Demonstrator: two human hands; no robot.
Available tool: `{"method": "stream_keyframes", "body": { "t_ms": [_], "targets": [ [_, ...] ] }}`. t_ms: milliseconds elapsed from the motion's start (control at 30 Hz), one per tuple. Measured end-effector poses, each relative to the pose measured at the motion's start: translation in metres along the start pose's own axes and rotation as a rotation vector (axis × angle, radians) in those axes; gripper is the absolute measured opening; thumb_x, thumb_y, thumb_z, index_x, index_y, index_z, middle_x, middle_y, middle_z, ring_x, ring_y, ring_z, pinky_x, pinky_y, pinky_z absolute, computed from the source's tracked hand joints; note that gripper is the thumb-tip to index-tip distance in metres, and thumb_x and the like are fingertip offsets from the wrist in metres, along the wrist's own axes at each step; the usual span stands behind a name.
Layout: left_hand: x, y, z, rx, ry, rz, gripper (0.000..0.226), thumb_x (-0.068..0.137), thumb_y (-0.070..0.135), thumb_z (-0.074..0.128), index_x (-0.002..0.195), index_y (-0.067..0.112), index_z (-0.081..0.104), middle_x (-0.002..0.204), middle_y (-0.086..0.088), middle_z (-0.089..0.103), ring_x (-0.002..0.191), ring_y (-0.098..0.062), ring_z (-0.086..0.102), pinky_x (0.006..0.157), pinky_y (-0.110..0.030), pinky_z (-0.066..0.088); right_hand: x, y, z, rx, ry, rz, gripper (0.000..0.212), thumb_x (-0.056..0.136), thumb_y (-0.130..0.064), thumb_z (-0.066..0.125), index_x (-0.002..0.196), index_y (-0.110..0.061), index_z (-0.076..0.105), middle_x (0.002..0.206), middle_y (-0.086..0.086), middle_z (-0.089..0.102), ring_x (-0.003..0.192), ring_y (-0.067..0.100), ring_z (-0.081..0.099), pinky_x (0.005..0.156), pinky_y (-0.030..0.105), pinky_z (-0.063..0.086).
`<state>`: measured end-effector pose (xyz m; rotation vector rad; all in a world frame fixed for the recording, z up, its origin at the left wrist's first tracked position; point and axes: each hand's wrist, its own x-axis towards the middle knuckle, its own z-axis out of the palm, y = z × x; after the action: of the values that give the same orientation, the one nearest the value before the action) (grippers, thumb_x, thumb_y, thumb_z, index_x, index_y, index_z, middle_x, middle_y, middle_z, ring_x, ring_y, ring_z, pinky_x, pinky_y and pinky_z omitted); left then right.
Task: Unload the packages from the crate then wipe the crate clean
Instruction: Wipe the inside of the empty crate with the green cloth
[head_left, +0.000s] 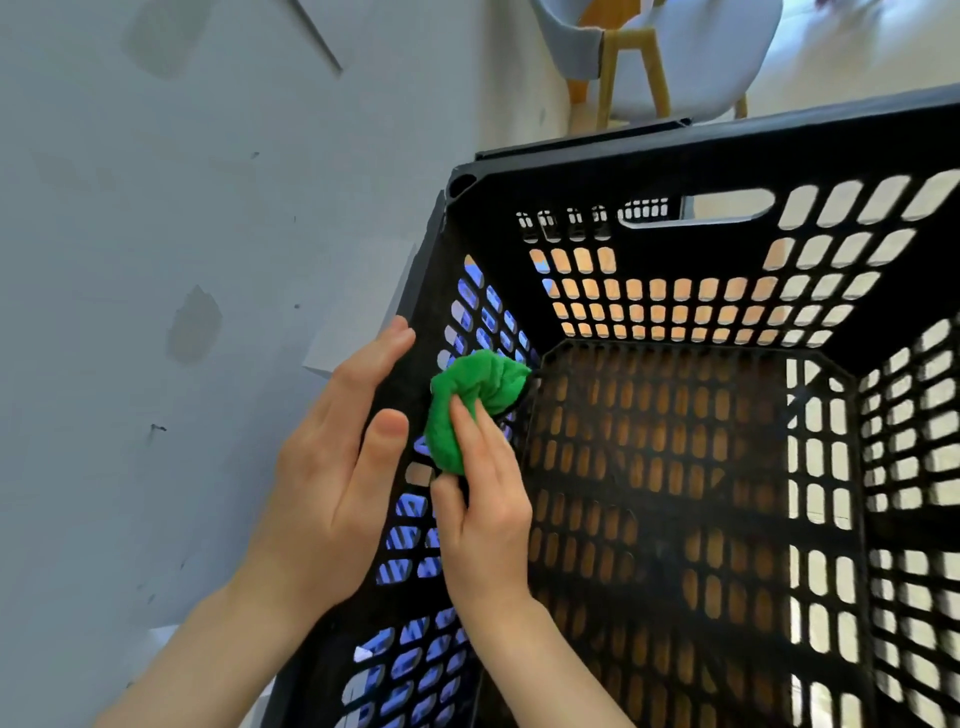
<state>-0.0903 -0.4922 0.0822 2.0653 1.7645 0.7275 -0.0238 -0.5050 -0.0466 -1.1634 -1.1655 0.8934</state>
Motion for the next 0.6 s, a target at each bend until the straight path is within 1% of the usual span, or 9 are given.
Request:
{"method": "stream_keyframes", "body": {
  "t_ms": [67, 200, 267, 333, 400, 467, 500, 533, 600],
  "targets": [
    [0.000, 0.001, 0.000, 0.014, -0.006, -0.004, 0.048, 0.101, 0.034, 0.030, 0.145, 0.020, 0.041, 0.150, 0.014, 0.041, 0.140, -0.001, 0.035, 0.110, -0.013, 0.027, 0.000, 0.014, -0.002, -0.067, -0.043, 0.065, 0.055, 0.090, -0.011, 0.047, 0.143, -0.023, 0.041, 0.149, -0.002, 0.039, 0.138, 0.007, 0.035, 0.111, 0.026, 0.034],
    [0.000, 0.003, 0.000, 0.024, -0.013, -0.024, 0.047, 0.100, 0.038, 0.031, 0.143, 0.024, 0.043, 0.150, 0.015, 0.041, 0.139, -0.002, 0.036, 0.110, -0.013, 0.027, -0.006, 0.054, -0.013, -0.236, -0.200, 0.380, 0.057, 0.096, -0.007, 0.046, 0.147, -0.028, 0.033, 0.153, -0.007, 0.031, 0.138, 0.006, 0.030, 0.114, 0.032, 0.032],
    [0.000, 0.003, -0.001, 0.036, -0.019, -0.028, 0.047, 0.099, 0.038, 0.031, 0.143, 0.024, 0.044, 0.150, 0.015, 0.041, 0.139, -0.003, 0.036, 0.110, -0.014, 0.027, -0.005, 0.063, -0.020, -0.295, -0.281, 0.473, 0.055, 0.099, -0.011, 0.043, 0.149, -0.026, 0.028, 0.153, -0.005, 0.031, 0.140, 0.008, 0.028, 0.115, 0.027, 0.024],
    [0.001, 0.003, 0.000, 0.048, -0.019, -0.029, 0.047, 0.099, 0.038, 0.031, 0.143, 0.024, 0.044, 0.151, 0.015, 0.040, 0.140, -0.004, 0.036, 0.111, -0.016, 0.028, 0.001, 0.058, -0.022, -0.257, -0.261, 0.513, 0.052, 0.099, -0.013, 0.043, 0.149, -0.024, 0.030, 0.151, -0.005, 0.035, 0.137, 0.004, 0.029, 0.110, 0.023, 0.024],
    [0.001, 0.004, 0.000, 0.064, -0.021, -0.032, 0.047, 0.099, 0.037, 0.031, 0.142, 0.023, 0.045, 0.151, 0.015, 0.040, 0.140, -0.004, 0.036, 0.111, -0.017, 0.028, 0.009, 0.038, -0.020, -0.167, -0.162, 0.559, 0.052, 0.097, -0.012, 0.047, 0.146, -0.025, 0.036, 0.146, -0.007, 0.042, 0.127, -0.005, 0.032, 0.106, 0.016, 0.024],
    [0.002, 0.003, 0.000, 0.067, -0.017, -0.023, 0.047, 0.099, 0.037, 0.031, 0.142, 0.023, 0.044, 0.151, 0.015, 0.040, 0.140, -0.005, 0.036, 0.111, -0.017, 0.029, 0.014, 0.009, -0.014, -0.071, -0.018, 0.485, 0.051, 0.093, -0.009, 0.053, 0.141, -0.024, 0.045, 0.139, -0.010, 0.051, 0.121, -0.012, 0.038, 0.103, 0.005, 0.026],
    [0.002, 0.002, 0.000, 0.065, -0.015, -0.019, 0.048, 0.099, 0.037, 0.031, 0.143, 0.022, 0.044, 0.151, 0.014, 0.040, 0.140, -0.006, 0.037, 0.111, -0.018, 0.029, 0.016, -0.007, -0.010, -0.017, 0.046, 0.409, 0.051, 0.090, -0.007, 0.055, 0.138, -0.023, 0.049, 0.135, -0.011, 0.054, 0.121, -0.012, 0.042, 0.103, 0.005, 0.030],
    [0.002, 0.002, 0.000, 0.061, -0.014, -0.016, 0.049, 0.099, 0.037, 0.032, 0.144, 0.022, 0.042, 0.151, 0.014, 0.041, 0.139, -0.006, 0.038, 0.111, -0.020, 0.030, 0.017, -0.024, -0.006, 0.029, 0.096, 0.325, 0.050, 0.087, -0.008, 0.054, 0.136, -0.021, 0.052, 0.132, -0.011, 0.056, 0.121, -0.010, 0.045, 0.103, 0.010, 0.035],
    [0.001, 0.000, 0.001, 0.032, -0.010, -0.033, 0.052, 0.098, 0.041, 0.032, 0.147, 0.024, 0.039, 0.149, 0.014, 0.043, 0.136, -0.008, 0.043, 0.109, -0.024, 0.035, 0.019, -0.051, 0.002, 0.091, 0.157, 0.153, 0.046, 0.086, -0.012, 0.052, 0.132, -0.016, 0.056, 0.133, -0.005, 0.057, 0.124, 0.000, 0.050, 0.103, 0.021, 0.042]
  ]
}}
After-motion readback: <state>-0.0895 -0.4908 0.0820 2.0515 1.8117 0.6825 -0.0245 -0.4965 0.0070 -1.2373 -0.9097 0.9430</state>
